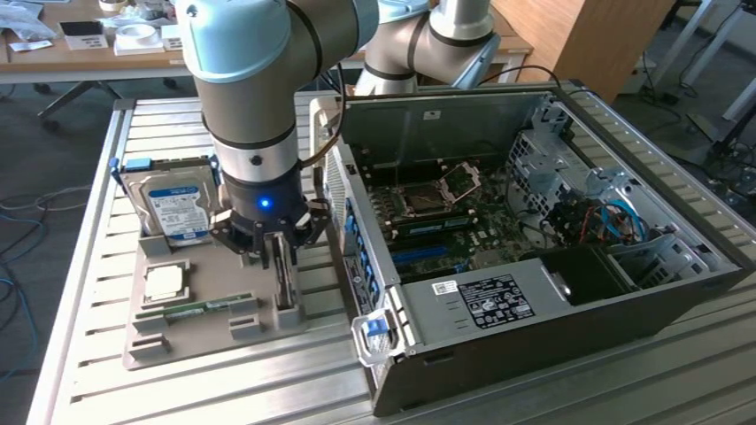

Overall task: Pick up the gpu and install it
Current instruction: 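Pick up the gpu and move the gpu toward the slot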

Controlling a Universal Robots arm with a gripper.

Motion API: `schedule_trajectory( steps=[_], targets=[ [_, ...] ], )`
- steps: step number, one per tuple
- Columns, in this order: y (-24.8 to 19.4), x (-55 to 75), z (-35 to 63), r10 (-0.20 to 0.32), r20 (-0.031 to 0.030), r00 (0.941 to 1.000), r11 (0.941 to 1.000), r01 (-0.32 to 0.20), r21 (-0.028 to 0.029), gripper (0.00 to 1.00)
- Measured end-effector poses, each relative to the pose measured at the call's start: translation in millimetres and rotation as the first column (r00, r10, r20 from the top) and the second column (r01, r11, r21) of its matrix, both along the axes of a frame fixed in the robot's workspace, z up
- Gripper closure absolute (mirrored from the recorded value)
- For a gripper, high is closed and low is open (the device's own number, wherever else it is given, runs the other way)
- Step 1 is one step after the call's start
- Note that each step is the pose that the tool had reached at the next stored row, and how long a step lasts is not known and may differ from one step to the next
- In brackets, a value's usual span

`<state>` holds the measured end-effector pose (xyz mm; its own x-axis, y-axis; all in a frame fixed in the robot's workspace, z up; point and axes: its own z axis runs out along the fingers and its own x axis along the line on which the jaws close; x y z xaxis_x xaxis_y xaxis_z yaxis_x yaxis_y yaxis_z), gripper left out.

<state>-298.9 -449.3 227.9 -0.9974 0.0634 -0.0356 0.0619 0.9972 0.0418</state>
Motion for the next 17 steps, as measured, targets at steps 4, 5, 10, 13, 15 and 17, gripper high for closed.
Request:
schedule_trajectory(
  steps=[4,5,10,13,15,17],
  targets=[
    [0.0,0.0,0.0,0.000,-0.0003,1.0000,1.0000,0.000,-0.0001,0.58],
    [0.0,0.0,0.0,0.000,-0.0016,1.0000,1.0000,0.000,0.0000,0.58],
    [0.0,1.2,0.0,0.000,-0.0137,0.9999,1.0000,0.000,-0.0001,0.58],
    [0.0,2.5,0.0,0.000,-0.0147,0.9999,1.0000,0.000,0.0000,0.58],
    [0.0,2.5,0.0,0.000,-0.0148,0.9999,1.0000,0.000,0.0000,0.58],
    [0.0,2.5,0.0,0.000,-0.0148,0.9999,1.0000,0.000,0.0000,0.58]
  ],
)
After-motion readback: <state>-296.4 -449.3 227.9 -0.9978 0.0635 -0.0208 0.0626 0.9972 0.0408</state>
